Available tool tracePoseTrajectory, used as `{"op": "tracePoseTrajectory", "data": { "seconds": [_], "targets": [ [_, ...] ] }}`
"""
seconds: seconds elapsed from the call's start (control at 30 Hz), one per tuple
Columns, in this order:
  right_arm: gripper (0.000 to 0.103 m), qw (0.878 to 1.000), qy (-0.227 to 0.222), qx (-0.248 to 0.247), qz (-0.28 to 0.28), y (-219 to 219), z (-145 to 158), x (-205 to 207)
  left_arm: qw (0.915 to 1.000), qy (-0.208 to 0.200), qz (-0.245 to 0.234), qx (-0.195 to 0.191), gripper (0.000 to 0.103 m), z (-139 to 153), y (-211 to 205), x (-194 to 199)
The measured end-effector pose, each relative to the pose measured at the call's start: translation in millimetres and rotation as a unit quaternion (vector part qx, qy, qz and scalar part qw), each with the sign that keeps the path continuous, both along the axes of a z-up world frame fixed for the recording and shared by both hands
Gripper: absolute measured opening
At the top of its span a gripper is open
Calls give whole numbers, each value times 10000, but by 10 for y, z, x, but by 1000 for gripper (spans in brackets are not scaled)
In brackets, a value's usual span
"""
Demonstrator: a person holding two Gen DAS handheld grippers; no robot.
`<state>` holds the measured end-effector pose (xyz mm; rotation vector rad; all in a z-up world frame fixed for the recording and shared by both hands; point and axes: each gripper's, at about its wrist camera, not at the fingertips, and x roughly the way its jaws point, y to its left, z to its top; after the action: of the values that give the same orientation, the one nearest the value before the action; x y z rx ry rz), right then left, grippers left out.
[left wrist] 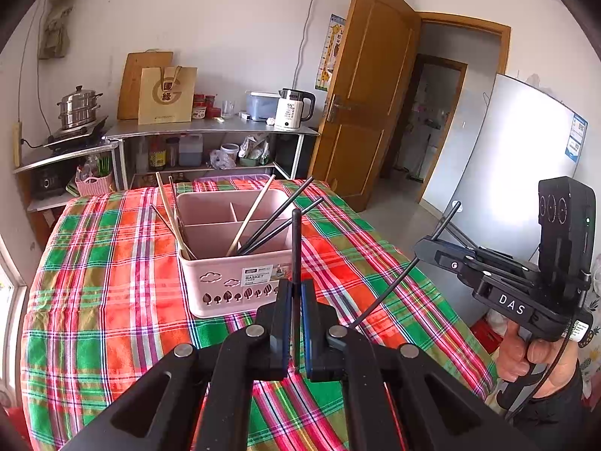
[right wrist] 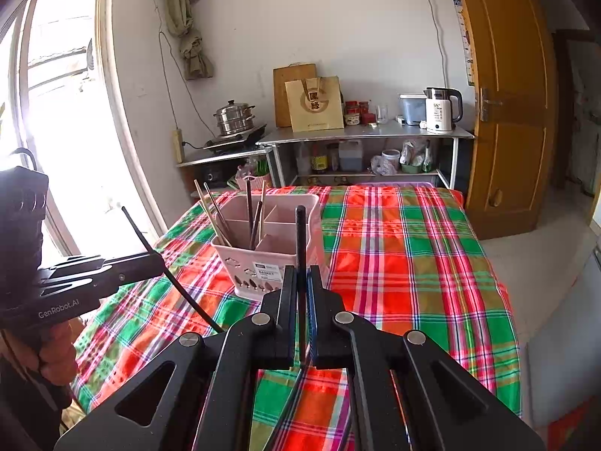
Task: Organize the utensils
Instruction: 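Lift the metal chopstick to the basket with the left tool while the right tool carries the black chopstick there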
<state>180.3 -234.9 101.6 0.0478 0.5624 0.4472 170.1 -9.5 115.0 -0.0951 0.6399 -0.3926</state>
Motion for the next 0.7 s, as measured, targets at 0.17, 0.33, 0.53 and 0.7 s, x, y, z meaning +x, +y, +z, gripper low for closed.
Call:
{"op": "tracePoseTrajectory", "data": {
  "seconds": [0.17,0.33,0.53,0.7],
  "targets": [
    [5,9999,-98,-5,85,37,74,-83,10000,-10,-1,31,4,56,55,-39],
    [5,9995,-176,21,257,115,165,-122,9999,23,26,94,4,128,158,-32],
    [5,9981,-360,74,504,281,354,-119,9998,-42,128,142,4,355,336,30],
    [5,9962,-568,110,645,455,547,-15,9993,-257,236,138,4,634,487,144]
  ]
}}
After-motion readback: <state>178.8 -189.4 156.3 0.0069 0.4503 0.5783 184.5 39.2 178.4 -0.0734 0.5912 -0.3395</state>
